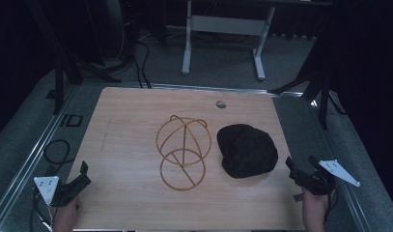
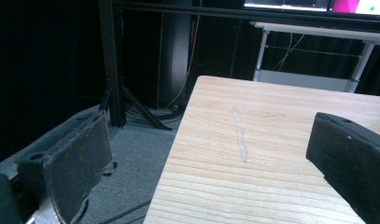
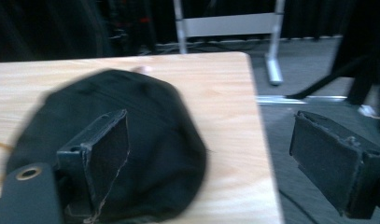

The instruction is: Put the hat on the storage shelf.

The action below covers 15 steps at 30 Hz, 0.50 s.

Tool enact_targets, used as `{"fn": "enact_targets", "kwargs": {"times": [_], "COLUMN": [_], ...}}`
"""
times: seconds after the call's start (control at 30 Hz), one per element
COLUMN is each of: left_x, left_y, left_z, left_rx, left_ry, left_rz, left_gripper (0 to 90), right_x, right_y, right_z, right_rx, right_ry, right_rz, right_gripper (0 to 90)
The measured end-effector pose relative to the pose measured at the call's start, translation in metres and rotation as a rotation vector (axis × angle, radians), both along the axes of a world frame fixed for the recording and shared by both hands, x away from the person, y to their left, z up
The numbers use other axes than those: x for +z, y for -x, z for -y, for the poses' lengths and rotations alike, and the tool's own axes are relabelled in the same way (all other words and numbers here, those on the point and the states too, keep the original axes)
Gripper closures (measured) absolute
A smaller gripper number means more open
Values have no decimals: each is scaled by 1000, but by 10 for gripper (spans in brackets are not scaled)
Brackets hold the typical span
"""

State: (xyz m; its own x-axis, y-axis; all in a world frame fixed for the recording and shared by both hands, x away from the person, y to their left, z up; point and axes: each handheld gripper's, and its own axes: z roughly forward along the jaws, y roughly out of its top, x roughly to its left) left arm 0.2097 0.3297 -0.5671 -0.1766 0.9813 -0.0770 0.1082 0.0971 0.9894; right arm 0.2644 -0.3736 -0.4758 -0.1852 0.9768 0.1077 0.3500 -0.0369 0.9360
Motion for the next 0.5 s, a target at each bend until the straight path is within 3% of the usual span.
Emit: {"fn": "enact_targets", "kwargs": {"times": [0.07, 0.1, 0.17, 0.4, 0.5], "left_x": [0, 0, 0, 0, 0], "left_y": [0, 0, 0, 0, 0], "left_z": [0, 0, 0, 0, 0], "left_rx": [-3, -4, -5, -7, -9], "left_ry": [3, 2, 1, 3, 3], "left_rz": [-1, -1, -1, 1, 1], "left_gripper": [5, 5, 5, 5, 5], "right_x": [12, 12, 19, 35, 36], "right_y": [-4, -4, -8, -21, -23], "right_z": [-9, -9, -19, -56, -64], "right_rx": [50, 50, 34, 151, 187], "right_ry": [-30, -30, -12, 80, 77], "right_rz": [-6, -6, -2, 21, 30], "right_gripper": [117, 117, 117, 117, 112]}}
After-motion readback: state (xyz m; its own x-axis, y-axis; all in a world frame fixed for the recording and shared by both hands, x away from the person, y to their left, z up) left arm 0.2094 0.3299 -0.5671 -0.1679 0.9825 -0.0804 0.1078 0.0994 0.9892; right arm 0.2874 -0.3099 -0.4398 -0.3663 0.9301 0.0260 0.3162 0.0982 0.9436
